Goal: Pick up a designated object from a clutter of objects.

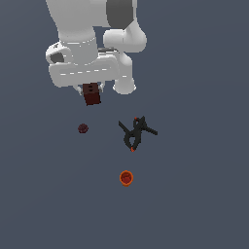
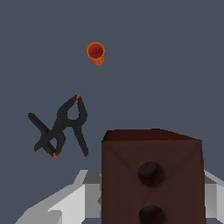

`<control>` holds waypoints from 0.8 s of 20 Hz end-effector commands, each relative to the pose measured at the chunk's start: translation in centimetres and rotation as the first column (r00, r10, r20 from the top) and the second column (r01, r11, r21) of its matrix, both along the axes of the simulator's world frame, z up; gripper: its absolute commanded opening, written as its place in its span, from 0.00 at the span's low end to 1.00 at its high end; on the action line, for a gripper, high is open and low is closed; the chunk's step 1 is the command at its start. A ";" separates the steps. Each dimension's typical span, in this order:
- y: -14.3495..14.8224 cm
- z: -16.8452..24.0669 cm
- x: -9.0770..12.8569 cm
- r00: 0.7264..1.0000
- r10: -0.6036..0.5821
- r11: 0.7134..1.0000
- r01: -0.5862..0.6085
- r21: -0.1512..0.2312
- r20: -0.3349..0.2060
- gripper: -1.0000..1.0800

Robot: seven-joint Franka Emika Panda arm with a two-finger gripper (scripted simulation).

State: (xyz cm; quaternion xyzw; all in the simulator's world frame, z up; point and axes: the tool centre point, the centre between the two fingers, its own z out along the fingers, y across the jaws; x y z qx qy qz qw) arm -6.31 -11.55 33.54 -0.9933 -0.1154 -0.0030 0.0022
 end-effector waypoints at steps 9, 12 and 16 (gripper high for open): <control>-5.7 6.2 0.3 1.000 0.001 1.000 -0.001 -0.004 -0.004 0.00; -6.5 7.1 0.4 1.000 0.002 1.000 -0.002 -0.005 -0.005 0.00; -7.1 7.7 0.5 1.000 0.002 1.000 -0.002 -0.005 -0.005 0.00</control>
